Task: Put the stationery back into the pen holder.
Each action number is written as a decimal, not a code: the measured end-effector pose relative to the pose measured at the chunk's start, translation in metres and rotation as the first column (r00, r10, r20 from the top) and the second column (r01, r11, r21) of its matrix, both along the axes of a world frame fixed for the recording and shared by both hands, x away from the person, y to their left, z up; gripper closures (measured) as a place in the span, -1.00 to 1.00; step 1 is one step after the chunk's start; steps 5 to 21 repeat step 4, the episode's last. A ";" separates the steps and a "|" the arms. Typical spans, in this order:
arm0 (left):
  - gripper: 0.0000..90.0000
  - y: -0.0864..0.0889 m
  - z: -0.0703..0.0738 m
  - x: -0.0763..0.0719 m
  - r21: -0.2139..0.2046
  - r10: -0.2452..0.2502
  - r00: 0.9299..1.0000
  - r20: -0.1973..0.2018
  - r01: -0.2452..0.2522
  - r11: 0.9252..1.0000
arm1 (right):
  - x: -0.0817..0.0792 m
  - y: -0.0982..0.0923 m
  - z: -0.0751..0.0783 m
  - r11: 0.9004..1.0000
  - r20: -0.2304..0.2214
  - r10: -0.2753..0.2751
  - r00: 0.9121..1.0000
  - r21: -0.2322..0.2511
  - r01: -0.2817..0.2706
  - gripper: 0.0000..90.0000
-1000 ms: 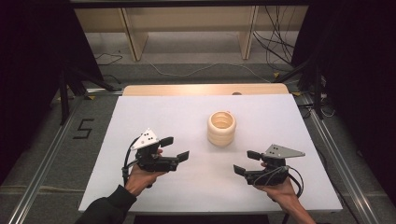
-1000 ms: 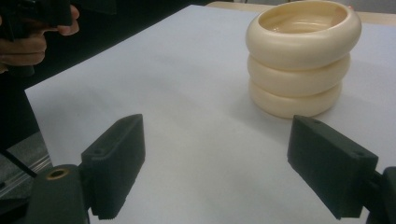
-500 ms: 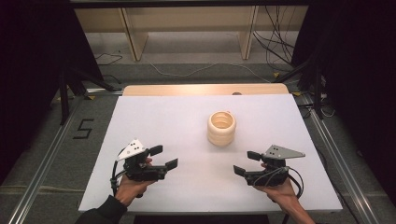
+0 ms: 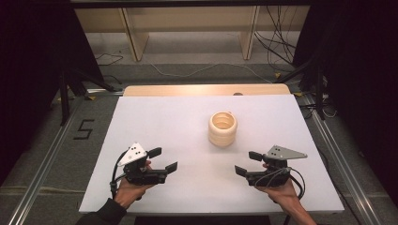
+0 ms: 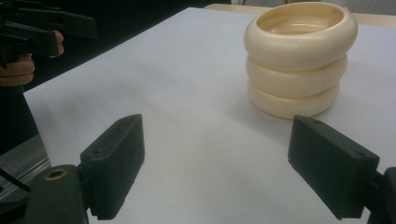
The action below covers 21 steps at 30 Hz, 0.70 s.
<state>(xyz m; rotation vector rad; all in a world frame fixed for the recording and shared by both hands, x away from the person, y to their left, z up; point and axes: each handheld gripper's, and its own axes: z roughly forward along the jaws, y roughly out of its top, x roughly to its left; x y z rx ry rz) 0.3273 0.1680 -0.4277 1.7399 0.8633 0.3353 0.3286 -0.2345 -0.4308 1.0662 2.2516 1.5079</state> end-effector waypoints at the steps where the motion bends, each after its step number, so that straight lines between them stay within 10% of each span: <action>1: -0.67 0.000 0.000 0.000 0.001 0.007 1.000 0.006 -0.007 1.000 | 0.000 0.000 0.000 1.000 0.000 -0.002 1.000 0.001 0.002 -0.57; 21: -0.67 0.002 0.001 0.000 -0.006 0.016 1.000 0.009 -0.016 1.000 | 0.000 0.000 0.000 1.000 0.001 -0.007 1.000 0.003 0.007 -0.57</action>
